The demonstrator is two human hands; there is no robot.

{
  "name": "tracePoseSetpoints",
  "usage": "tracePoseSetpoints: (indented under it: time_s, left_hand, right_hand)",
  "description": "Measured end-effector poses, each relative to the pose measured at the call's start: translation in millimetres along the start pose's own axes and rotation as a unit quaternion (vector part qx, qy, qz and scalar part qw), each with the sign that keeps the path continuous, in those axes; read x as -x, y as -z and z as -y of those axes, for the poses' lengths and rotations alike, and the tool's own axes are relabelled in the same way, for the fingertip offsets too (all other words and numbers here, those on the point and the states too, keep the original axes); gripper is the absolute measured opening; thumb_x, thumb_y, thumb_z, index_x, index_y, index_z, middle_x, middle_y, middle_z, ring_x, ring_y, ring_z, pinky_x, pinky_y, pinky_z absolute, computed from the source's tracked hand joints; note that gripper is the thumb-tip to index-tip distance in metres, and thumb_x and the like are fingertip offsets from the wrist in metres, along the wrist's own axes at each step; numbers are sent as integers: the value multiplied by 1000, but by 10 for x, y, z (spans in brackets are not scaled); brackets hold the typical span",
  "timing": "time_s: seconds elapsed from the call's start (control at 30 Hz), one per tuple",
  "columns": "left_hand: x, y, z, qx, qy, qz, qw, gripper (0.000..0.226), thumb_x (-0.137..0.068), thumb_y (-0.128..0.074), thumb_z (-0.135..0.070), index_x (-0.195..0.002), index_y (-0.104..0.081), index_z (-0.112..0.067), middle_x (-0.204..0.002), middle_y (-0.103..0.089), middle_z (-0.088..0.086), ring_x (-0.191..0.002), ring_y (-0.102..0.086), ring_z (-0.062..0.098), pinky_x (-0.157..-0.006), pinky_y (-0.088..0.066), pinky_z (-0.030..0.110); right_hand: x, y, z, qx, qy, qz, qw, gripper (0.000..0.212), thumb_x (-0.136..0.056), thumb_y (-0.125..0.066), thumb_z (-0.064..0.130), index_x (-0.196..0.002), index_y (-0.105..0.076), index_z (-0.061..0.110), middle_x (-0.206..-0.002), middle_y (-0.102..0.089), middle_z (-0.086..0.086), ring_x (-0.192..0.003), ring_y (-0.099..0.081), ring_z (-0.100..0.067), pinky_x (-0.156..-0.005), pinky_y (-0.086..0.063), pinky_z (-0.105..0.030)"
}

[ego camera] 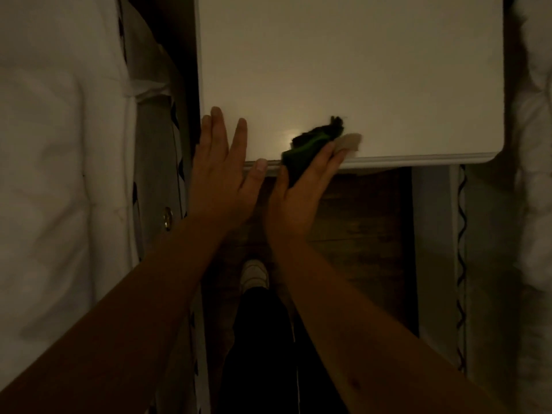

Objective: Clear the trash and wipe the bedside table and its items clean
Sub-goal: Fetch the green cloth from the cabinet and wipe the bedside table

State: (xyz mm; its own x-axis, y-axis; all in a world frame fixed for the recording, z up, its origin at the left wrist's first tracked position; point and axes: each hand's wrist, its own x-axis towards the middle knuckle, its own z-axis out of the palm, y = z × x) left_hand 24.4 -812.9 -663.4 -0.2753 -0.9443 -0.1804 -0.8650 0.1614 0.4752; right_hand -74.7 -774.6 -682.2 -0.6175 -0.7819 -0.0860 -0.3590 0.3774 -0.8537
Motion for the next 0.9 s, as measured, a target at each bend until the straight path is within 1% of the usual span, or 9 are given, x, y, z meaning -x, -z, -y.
tracePoseSetpoints:
  time_s: [0.1, 0.2, 0.3, 0.4, 0.53, 0.6, 0.7, 0.77, 0.9]
  left_hand:
    - [22, -10, 59, 60, 3, -7, 998, 75, -95, -17, -58, -153, -11, -10, -161, 4, 13, -147, 9, 22, -118, 5, 36]
    - [17, 28, 149, 122, 4, -1, 993, 74, -96, -21, -57, -153, -9, -11, -162, 2, 6, -147, 9, 12, -116, 7, 23]
    - [32, 80, 214, 107, -29, 24, 994, 75, -96, -21, -56, -153, -7, -10, -162, 5, 8, -146, 12, 11, -115, 9, 21]
    - [40, 92, 202, 81, -49, 23, 995, 76, -95, -22, -54, -152, -7, -5, -161, 6, 14, -145, 13, 16, -115, 11, 23]
    - [77, 50, 161, 148, -44, 8, 988, 73, -95, -24, -48, -151, -11, -3, -160, 0, 14, -147, 6, 22, -116, 7, 20]
    - [52, 70, 144, 317, 32, -22, 948, 64, -97, -30, -41, -148, -24, -4, -157, -19, 10, -147, -14, 19, -118, -7, 19]
    - [-8, 201, 232, 571, 215, -120, 783, 43, -96, -40, -40, -131, -51, -19, -129, -59, -6, -121, -54, 5, -105, -42, 24]
    - [33, 244, 307, 592, 254, -130, 753, 35, -96, -39, -41, -126, -52, -26, -125, -60, -7, -117, -58, 6, -96, -47, 23]
    - [224, 210, 400, 494, 283, -27, 821, 24, -102, -40, -33, -114, -59, -24, -118, -63, 1, -108, -60, 14, -97, -46, 36]
  right_hand:
    - [369, -276, 15, 103, 63, 155, 981, 75, -100, -35, 40, -151, 7, 5, -158, 10, -14, -146, 10, -14, -119, -6, -32]
    - [400, -322, -45, 171, 118, 193, 959, 80, -93, -19, 49, -148, 14, 1, -161, -1, -5, -148, -4, -22, -120, -5, -35]
    - [233, -73, -184, 193, 214, 246, 925, 86, -90, -59, 10, -152, -1, 19, -159, -16, -11, -117, -52, -34, -79, -54, -38]
    - [-52, 459, -434, 230, 221, 214, 923, 102, -66, -72, -12, -149, -24, 21, -152, -32, -20, -91, -61, -42, -60, -52, -39]
    - [-265, 839, -663, 267, 188, 147, 934, 98, -74, -59, -20, -150, -14, 22, -156, -12, -21, -105, -57, -46, -59, -54, -40]
    - [-200, 734, -618, 244, 145, 118, 952, 94, -80, -57, -15, -150, -8, 23, -158, -5, -22, -120, -50, -43, -61, -54, -38]
    - [49, 364, -439, 200, 96, 126, 967, 94, -85, -59, -4, -151, -2, 29, -160, -4, -17, -123, -49, -42, -70, -55, -44]
    - [232, 112, -310, 191, 116, 154, 962, 94, -83, -62, -3, -151, -5, 29, -160, -6, -15, -111, -57, -40, -66, -51, -33]
    - [496, -246, -28, 175, 164, 226, 944, 98, -78, -67, -4, -151, -10, 29, -160, -9, -12, -89, -64, -31, -55, -44, -24]
